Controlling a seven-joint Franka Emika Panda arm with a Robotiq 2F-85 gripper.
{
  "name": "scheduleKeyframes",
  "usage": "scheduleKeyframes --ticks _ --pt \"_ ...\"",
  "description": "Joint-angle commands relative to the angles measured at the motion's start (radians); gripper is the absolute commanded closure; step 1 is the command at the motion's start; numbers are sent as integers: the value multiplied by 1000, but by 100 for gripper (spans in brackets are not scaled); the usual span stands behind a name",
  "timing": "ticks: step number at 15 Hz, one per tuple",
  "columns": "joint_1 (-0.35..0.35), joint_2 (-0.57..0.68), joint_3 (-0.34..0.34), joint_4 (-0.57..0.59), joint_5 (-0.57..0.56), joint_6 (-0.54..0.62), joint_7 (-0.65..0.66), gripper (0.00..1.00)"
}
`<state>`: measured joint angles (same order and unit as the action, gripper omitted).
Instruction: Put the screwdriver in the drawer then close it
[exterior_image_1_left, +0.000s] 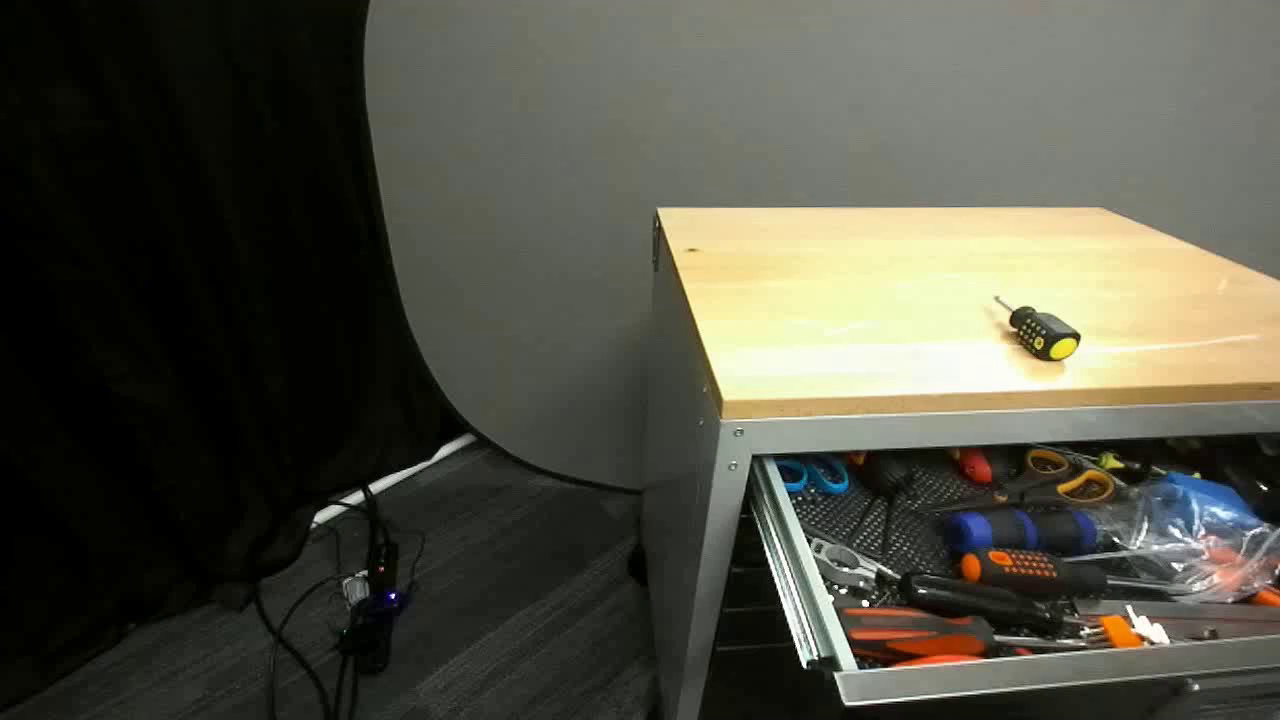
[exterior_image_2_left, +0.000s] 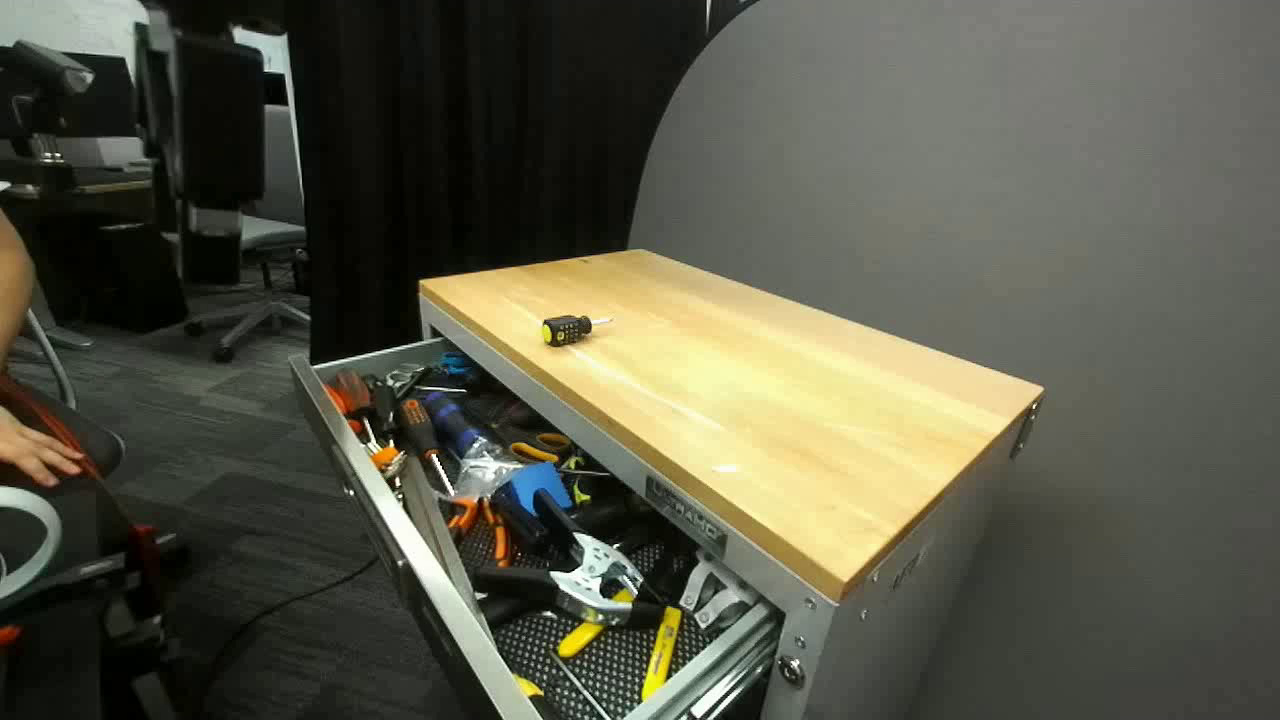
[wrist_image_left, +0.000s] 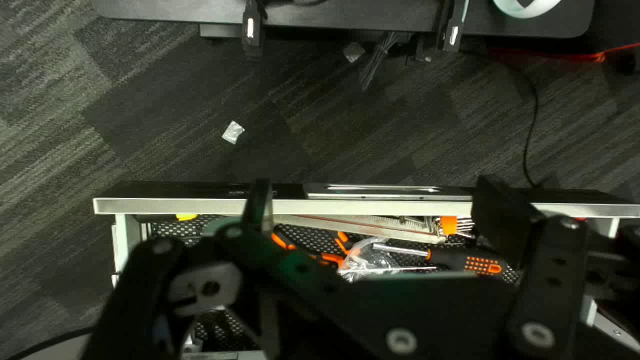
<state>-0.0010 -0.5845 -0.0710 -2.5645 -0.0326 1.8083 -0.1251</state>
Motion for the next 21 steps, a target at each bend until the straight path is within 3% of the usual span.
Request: scheduleKeyframes --ticks 1,6,10,15,21 --pt "-5 0 5 4 2 -1 -2 0" --pt "-5 -3 5 7 2 -1 -2 0" --pt "38 190 110 113 57 179 174 0" --pt "65 460 207 319 18 316 314 0" --pt "103 817 208 649 -116 369 466 0"
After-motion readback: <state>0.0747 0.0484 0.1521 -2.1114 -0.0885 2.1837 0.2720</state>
